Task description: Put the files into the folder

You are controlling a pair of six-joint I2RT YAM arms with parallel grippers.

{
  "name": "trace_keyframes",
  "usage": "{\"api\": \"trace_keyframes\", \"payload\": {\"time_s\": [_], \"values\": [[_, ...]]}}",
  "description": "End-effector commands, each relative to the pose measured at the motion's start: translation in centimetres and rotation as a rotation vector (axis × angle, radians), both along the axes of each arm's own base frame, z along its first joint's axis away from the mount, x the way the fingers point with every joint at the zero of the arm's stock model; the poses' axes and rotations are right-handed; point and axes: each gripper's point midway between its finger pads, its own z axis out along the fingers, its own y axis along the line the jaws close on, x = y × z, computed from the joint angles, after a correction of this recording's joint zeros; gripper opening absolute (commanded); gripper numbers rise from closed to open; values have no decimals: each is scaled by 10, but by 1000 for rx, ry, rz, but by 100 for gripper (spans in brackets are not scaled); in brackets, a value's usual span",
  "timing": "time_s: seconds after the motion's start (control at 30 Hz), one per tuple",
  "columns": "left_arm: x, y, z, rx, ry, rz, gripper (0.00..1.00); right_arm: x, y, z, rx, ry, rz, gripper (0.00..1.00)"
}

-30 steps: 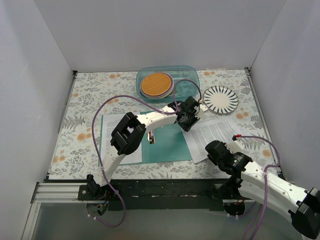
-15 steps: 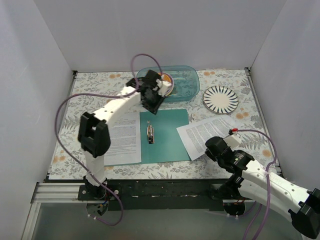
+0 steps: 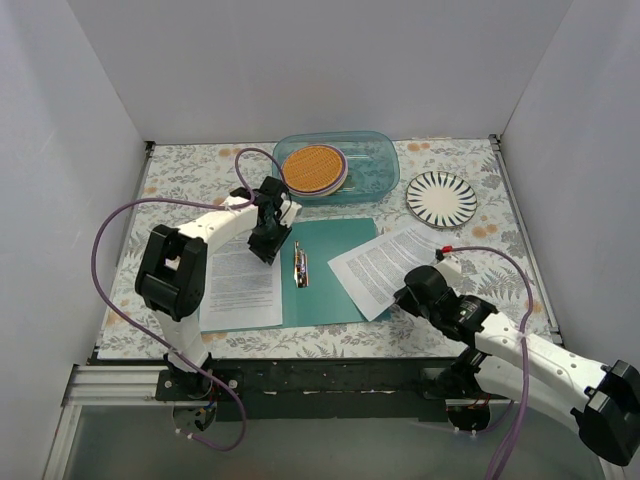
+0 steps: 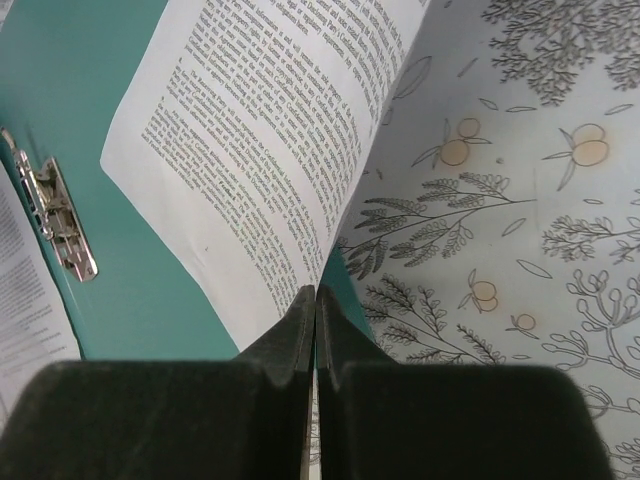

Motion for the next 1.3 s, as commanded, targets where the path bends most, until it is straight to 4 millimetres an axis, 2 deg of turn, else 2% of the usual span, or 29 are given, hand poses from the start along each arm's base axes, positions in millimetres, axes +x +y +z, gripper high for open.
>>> {"api": "trace_keyframes", "payload": {"time_s": [0.0, 0.2, 0.37, 0.47, 0.67, 0.77, 1.0, 1.1, 1.27], "values": [[21, -15, 6, -67, -71, 22, 20, 15, 32, 28, 72, -102, 129, 1], [35, -32, 4, -127, -64, 39, 20, 15, 49, 28, 40, -77, 242, 1], [32, -42, -10, -141, -19, 31, 19, 12, 58, 25, 45, -46, 292, 1], [31, -39, -18, -120, -16, 35, 18, 6, 62, 12, 59, 23, 317, 1], [28, -33, -25, -96, -21, 24, 17, 6, 70, 2, 27, 88, 396, 1], [26, -29, -32, -79, -25, 27, 16, 9, 62, 2, -19, 102, 390, 1], [17, -3, -52, 19, -59, -16, 14, 19, 32, 37, -93, 22, 324, 1], [19, 4, -55, 49, -96, -43, 13, 19, 31, 46, -50, -1, 324, 1], [16, 7, -56, 54, -95, -58, 13, 18, 45, 62, 35, -32, 389, 1]]}}
